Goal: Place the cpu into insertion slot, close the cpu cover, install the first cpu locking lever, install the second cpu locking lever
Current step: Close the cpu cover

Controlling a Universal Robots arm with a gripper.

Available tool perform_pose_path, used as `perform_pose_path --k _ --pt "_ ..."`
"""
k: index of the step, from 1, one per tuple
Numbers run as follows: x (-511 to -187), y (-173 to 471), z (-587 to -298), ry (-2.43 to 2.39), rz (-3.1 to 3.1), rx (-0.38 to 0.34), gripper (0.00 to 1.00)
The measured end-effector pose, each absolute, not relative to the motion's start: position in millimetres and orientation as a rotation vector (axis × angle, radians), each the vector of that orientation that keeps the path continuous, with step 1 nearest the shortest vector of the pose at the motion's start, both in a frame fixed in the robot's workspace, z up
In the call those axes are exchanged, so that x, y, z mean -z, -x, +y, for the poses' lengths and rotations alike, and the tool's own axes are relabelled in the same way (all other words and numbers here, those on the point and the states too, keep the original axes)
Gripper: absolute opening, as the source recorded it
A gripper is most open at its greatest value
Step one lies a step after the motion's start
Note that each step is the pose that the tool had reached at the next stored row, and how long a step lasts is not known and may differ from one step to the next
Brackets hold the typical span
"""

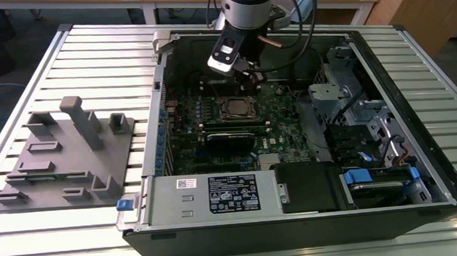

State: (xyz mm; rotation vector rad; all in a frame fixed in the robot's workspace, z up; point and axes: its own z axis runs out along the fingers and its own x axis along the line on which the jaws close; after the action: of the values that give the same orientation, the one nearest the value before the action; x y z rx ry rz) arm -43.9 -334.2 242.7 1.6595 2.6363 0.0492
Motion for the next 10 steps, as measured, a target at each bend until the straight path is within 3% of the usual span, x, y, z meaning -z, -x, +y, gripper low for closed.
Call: perform_pose_path --k 10 --pt "-242.7 43.9 -334.2 -1.628 2.656 -0.050 0.10"
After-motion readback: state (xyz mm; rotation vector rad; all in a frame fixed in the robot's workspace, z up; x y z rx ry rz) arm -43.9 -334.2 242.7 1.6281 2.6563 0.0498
